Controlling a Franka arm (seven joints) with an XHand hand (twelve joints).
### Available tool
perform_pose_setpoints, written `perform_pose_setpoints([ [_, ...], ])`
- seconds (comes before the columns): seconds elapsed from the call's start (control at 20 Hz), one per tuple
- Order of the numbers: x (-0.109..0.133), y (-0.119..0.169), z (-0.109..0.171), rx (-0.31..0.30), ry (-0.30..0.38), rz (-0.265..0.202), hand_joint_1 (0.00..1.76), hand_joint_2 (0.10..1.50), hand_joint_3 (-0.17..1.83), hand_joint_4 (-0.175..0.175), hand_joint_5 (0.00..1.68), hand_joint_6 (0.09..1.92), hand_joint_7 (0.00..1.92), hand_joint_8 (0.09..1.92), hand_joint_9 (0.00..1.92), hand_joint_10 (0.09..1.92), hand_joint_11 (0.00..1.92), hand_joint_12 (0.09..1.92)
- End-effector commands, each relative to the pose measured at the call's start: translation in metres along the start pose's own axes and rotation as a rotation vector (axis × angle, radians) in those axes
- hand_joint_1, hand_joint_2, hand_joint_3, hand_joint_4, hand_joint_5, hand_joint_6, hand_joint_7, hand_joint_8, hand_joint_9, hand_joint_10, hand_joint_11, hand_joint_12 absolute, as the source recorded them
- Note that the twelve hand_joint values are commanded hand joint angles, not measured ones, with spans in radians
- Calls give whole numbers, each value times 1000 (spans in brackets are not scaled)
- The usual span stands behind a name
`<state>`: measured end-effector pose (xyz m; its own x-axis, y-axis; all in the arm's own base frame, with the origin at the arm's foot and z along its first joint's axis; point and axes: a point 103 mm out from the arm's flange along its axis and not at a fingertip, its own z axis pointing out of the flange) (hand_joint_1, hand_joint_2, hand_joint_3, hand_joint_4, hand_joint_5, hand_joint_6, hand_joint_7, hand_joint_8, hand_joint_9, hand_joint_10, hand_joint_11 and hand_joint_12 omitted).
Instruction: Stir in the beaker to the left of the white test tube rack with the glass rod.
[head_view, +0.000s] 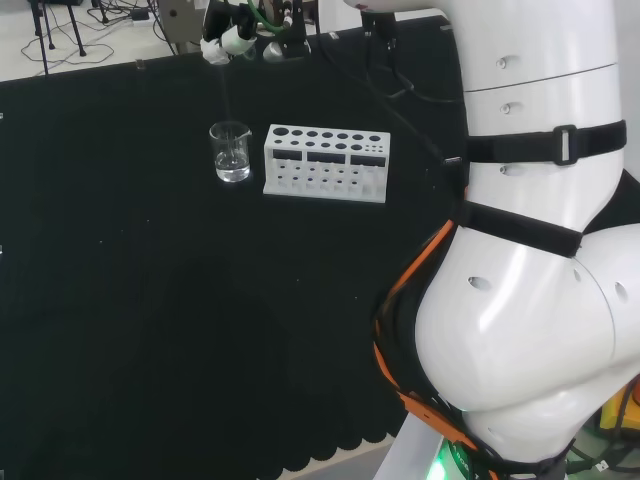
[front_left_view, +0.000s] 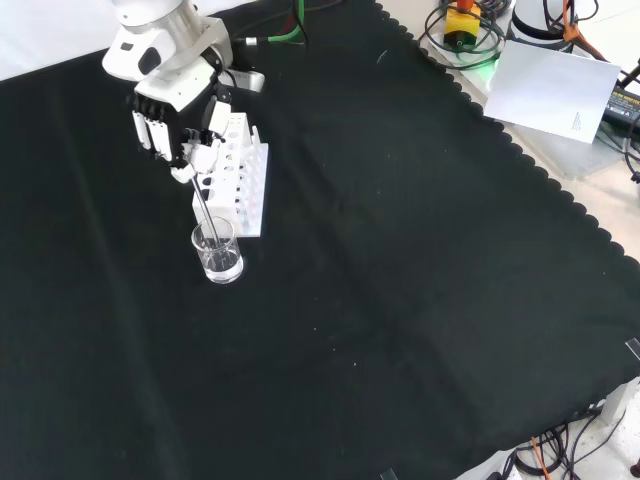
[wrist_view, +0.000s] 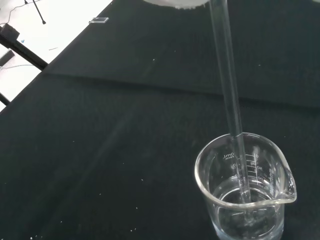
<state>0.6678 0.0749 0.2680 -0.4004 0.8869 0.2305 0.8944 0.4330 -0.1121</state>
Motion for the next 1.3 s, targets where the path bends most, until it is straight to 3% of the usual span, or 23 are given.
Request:
perform_pose_setpoints([
  [0.05,13,-6,1,-2,-1,-7,1301,1123,-175,-175,1231,285,1155,1060,1755,636,1198,756],
  [0.35,25,7,4,-10,9,-33,1301,1122,-175,-175,1232,285,1155,1060,1756,637,1199,756],
  [0.7,3,22,0,-20,14,-23,1301,1122,-175,-175,1232,285,1156,1059,1756,638,1201,756],
  [1.05,-24,2,-8,-30,-5,29,1301,1122,-175,-175,1232,285,1156,1058,1757,639,1202,756],
  [1.3,-30,-20,-11,-32,-12,65,1301,1122,-175,-175,1232,285,1156,1059,1757,640,1203,756],
])
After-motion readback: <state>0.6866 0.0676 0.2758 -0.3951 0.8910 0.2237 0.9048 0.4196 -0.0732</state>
